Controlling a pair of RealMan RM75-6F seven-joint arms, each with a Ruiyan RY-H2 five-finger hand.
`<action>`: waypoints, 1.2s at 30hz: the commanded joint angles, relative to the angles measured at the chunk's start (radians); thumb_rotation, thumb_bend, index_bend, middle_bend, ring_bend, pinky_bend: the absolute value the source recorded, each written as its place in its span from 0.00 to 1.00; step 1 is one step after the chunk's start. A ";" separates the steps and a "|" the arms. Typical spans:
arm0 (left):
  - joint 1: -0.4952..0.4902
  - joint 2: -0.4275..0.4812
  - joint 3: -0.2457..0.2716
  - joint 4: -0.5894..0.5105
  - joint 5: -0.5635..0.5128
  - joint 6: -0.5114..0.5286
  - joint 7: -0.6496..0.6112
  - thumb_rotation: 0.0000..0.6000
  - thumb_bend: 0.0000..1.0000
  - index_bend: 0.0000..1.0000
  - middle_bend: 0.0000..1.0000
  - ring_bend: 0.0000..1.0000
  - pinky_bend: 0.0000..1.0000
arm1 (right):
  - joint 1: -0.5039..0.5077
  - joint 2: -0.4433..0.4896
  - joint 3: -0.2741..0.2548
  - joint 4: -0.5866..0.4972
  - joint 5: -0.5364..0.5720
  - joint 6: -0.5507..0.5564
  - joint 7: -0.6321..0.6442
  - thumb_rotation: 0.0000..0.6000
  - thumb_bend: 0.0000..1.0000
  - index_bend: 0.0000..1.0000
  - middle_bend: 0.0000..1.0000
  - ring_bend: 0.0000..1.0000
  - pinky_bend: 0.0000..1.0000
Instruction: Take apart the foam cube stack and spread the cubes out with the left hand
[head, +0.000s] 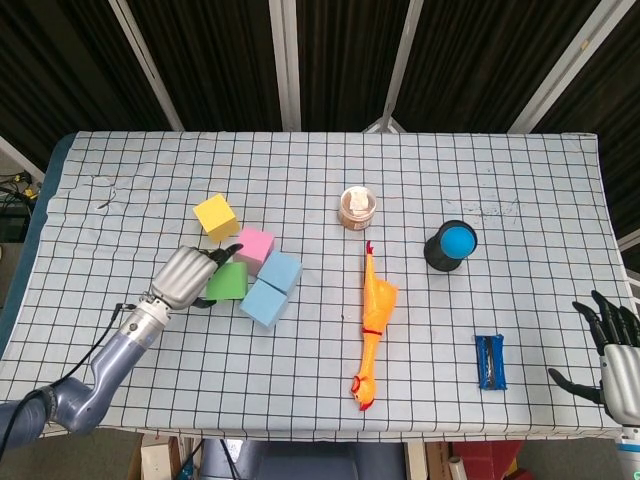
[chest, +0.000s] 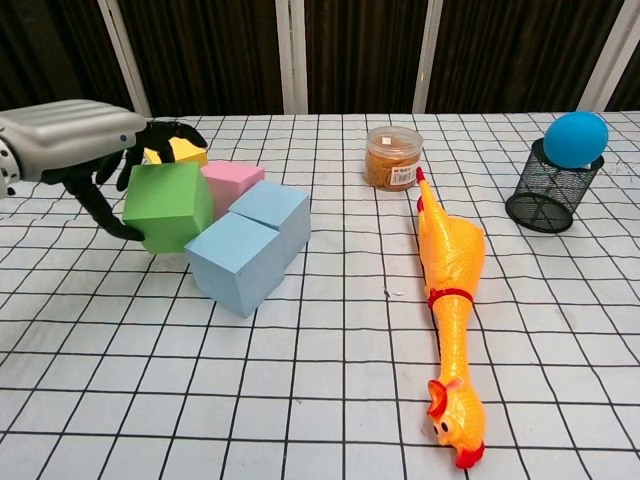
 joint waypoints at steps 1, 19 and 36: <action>-0.008 -0.028 -0.018 0.050 -0.010 0.031 0.057 1.00 0.08 0.15 0.42 0.56 0.61 | -0.001 0.004 -0.002 0.000 -0.004 0.000 0.008 1.00 0.00 0.16 0.02 0.09 0.00; 0.002 -0.088 -0.005 0.231 0.029 0.116 0.137 1.00 0.08 0.14 0.42 0.56 0.60 | 0.001 0.005 -0.007 -0.002 -0.015 -0.001 0.011 1.00 0.00 0.16 0.02 0.09 0.00; 0.047 -0.025 0.056 0.080 0.068 0.115 0.083 1.00 0.08 0.11 0.41 0.56 0.60 | -0.001 0.011 -0.009 -0.002 -0.018 0.002 0.030 1.00 0.00 0.16 0.02 0.09 0.00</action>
